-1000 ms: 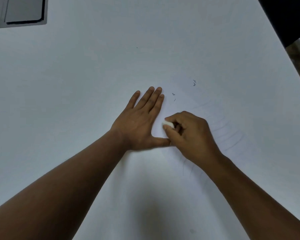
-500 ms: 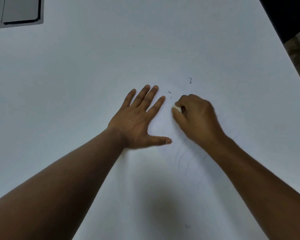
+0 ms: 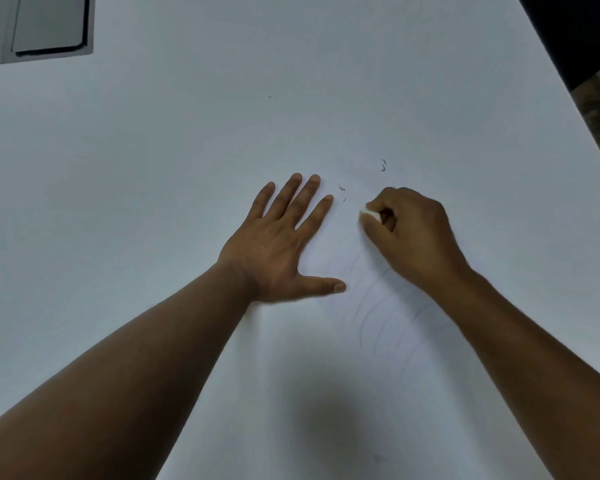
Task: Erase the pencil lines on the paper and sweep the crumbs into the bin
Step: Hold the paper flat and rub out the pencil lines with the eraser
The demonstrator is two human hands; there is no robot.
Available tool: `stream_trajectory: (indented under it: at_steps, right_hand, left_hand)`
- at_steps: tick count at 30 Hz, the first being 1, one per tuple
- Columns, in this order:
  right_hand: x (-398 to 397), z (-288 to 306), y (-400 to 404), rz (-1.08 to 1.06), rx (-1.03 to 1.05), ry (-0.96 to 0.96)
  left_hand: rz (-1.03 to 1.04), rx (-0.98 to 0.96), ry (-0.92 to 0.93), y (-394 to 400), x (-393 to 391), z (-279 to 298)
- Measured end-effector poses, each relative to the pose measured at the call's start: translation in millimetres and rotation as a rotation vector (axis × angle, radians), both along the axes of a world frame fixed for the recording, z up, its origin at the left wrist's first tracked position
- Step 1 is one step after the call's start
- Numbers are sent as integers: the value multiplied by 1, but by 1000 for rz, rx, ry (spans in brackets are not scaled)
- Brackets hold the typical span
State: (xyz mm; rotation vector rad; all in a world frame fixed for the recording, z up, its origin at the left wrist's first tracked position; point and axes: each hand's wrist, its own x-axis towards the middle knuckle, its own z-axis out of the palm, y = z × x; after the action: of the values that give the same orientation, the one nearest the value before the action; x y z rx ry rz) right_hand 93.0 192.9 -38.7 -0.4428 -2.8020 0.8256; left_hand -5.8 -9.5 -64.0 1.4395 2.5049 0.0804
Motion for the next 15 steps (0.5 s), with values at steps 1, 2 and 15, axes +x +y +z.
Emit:
stream_trajectory:
  at_steps: [1, 2, 15]
  right_hand:
    - [2, 1, 0, -4, -66, 3]
    - [3, 2, -3, 5, -107, 7]
    - [-10, -8, -33, -365, -236, 122]
  left_hand:
    - [0, 14, -2, -1, 0, 0]
    - [1, 29, -3, -1, 0, -1]
    - [15, 91, -1, -3, -1, -5]
